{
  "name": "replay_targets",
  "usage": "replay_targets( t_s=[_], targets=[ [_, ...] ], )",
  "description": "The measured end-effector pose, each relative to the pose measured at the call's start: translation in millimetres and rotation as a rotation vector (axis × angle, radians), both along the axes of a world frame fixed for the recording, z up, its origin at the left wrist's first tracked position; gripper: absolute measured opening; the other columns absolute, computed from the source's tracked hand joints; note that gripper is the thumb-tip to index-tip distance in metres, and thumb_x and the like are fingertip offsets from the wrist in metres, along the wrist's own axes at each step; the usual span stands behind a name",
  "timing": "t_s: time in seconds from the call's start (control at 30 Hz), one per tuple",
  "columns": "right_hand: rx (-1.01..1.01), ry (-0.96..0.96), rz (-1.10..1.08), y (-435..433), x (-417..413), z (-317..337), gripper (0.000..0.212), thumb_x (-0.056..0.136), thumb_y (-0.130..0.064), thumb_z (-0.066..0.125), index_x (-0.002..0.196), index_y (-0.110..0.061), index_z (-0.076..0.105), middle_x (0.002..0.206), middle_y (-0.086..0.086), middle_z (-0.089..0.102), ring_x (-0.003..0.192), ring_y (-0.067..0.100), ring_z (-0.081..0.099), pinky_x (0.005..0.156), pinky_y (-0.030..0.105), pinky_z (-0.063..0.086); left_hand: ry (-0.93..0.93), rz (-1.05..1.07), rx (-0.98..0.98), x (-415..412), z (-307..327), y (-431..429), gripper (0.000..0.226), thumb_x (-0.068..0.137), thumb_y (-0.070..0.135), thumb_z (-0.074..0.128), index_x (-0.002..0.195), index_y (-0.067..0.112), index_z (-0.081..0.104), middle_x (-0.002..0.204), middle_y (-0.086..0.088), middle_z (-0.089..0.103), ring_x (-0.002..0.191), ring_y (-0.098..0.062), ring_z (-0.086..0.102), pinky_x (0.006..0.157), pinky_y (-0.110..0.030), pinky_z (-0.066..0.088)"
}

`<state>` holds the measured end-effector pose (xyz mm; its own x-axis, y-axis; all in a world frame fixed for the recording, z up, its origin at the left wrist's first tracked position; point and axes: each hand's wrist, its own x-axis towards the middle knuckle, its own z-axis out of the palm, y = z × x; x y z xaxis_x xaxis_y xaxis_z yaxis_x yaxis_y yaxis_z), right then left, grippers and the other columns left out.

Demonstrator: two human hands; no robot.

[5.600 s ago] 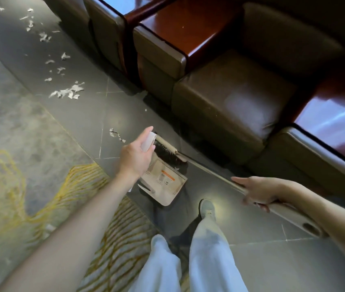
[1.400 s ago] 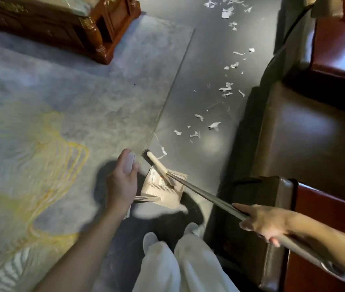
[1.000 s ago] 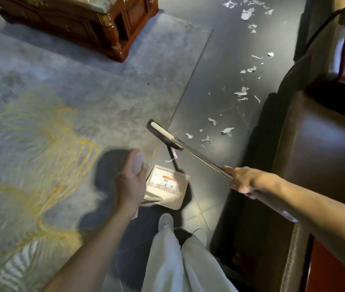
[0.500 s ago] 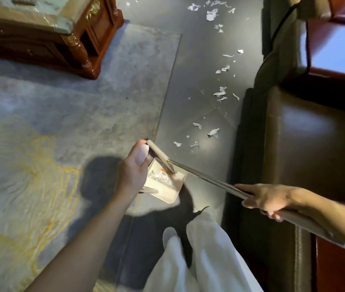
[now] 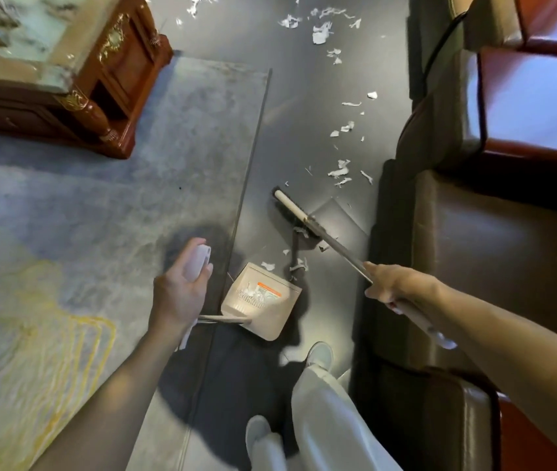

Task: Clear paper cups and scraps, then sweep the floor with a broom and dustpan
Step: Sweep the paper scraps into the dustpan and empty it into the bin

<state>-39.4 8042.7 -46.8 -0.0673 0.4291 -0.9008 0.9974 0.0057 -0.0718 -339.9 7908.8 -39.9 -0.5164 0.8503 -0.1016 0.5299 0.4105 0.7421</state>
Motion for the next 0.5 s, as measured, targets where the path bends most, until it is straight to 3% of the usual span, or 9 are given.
replay_targets(
  t_s=[0.1, 0.17, 0.23, 0.37, 0.5],
  targets=[
    [-0.183, 0.035, 0.056, -1.9, 6.2, 1.4, 0.073, 0.098, -0.012, 0.051, 0.155, -0.021, 0.006, 0.079, 0.007, 0.052, 0.046, 0.011, 0.052, 0.037, 0.019, 0.044, 0.024, 0.007, 0.024, 6.2, -1.2, 18.5, 0.032, 0.090, 0.014, 0.065, 0.120, 0.024, 0.063, 0.094, 0.006, 0.063, 0.080, -0.021, 0.058, 0.071, -0.023, 0.042],
    [-0.279, 0.074, 0.048, -10.7, 13.7, 5.7, 0.071, 0.098, -0.015, 0.052, 0.154, -0.025, 0.009, 0.076, 0.004, 0.053, 0.041, 0.006, 0.051, 0.038, 0.018, 0.044, 0.021, -0.003, 0.044, 12.8, -0.6, 29.9, 0.033, 0.089, 0.011, 0.066, 0.119, 0.023, 0.064, 0.098, 0.009, 0.061, 0.089, -0.015, 0.058, 0.075, -0.013, 0.037],
    [-0.360, 0.138, -0.063, -16.2, 22.9, 11.0, 0.065, 0.098, -0.018, 0.051, 0.152, -0.030, 0.016, 0.069, 0.004, 0.054, 0.034, 0.004, 0.048, 0.039, 0.019, 0.044, 0.024, -0.020, 0.046, 17.4, 0.7, 39.9, 0.034, 0.088, 0.010, 0.067, 0.120, 0.021, 0.064, 0.098, 0.009, 0.061, 0.092, -0.017, 0.059, 0.075, -0.013, 0.036],
    [-0.387, 0.221, -0.137, -16.2, 43.3, 31.2, 0.063, 0.098, -0.018, 0.052, 0.150, -0.033, 0.019, 0.048, -0.006, 0.055, 0.033, 0.003, 0.046, 0.040, 0.019, 0.043, 0.010, -0.047, 0.010, 11.0, 2.9, 49.3, 0.034, 0.089, 0.014, 0.066, 0.121, 0.026, 0.063, 0.095, 0.006, 0.065, 0.085, -0.030, 0.064, 0.075, -0.029, 0.047],
    [-0.281, 0.202, -0.048, -20.8, 61.1, 46.0, 0.068, 0.098, -0.022, 0.051, 0.151, -0.038, 0.012, 0.077, -0.001, 0.060, 0.041, 0.005, 0.052, 0.046, 0.019, 0.049, -0.021, -0.074, 0.008, 5.8, 6.0, 56.3, 0.034, 0.089, 0.018, 0.065, 0.120, 0.032, 0.062, 0.096, 0.000, 0.067, 0.075, -0.035, 0.062, 0.073, -0.043, 0.052]
  ],
)
